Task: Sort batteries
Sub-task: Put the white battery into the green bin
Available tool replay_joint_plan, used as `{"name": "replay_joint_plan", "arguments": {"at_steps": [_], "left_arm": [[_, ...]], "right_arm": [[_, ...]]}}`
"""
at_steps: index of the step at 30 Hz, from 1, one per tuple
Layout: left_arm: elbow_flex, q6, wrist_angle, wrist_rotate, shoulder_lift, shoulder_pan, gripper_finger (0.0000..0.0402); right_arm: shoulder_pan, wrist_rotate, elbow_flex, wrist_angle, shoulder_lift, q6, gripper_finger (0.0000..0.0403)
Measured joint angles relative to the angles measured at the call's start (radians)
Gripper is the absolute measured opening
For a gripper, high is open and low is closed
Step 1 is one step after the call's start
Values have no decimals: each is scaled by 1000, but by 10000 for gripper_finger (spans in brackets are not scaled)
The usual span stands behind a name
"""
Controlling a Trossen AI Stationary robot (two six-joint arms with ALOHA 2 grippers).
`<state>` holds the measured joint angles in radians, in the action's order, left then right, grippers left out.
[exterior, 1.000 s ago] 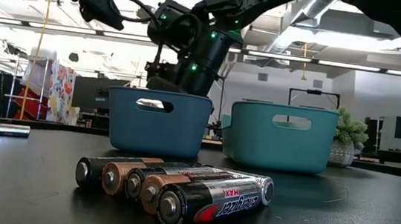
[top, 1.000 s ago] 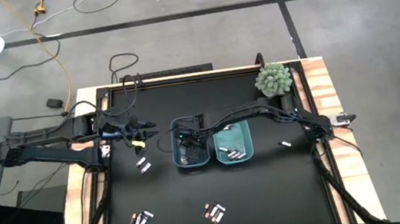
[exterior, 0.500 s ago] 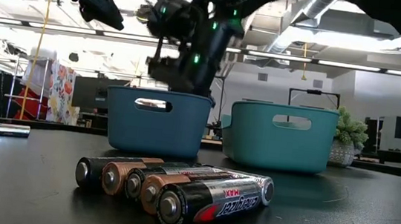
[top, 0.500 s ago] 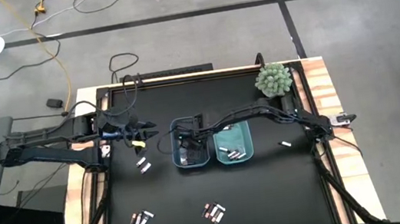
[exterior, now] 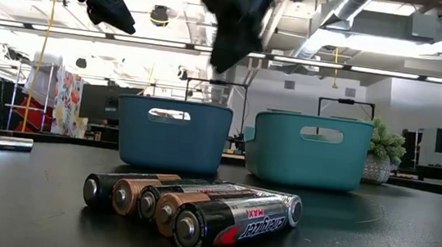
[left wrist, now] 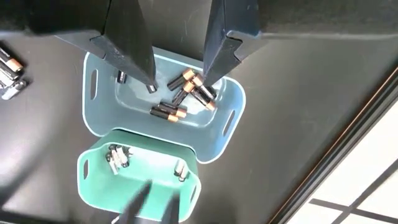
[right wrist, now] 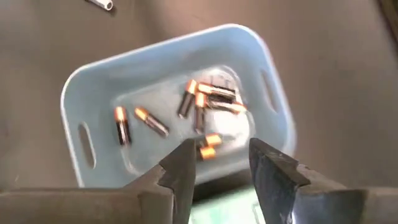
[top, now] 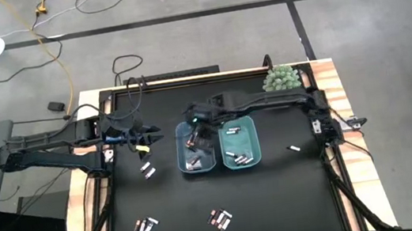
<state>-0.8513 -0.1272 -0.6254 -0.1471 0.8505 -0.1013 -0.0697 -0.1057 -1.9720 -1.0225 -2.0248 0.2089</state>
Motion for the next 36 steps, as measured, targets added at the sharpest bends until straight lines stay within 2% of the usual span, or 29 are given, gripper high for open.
{"name": "replay_joint_plan", "arguments": {"at_steps": [5,10,14,20,25,28,36], "left_arm": [[0,0,-13,0,0,0,130],[0,0,-14,0,0,0,130],[0,0,-14,0,0,0,130],[0,0,-14,0,0,0,130],[0,0,-14,0,0,0,130],[0,0,-14,0,0,0,130],[0,0,-13,0,0,0,130]], "right_arm": [[19,-74,0,-139,131,72,149],[78,-202,59,-339,270,181,131],[156,-288,196,-436,419,324,119],[278,-296,535,-467,685,618,117],[349,-207,813,-451,866,794,117],[354,-125,950,-417,926,814,117],[315,34,1178,-212,921,714,117]]}}
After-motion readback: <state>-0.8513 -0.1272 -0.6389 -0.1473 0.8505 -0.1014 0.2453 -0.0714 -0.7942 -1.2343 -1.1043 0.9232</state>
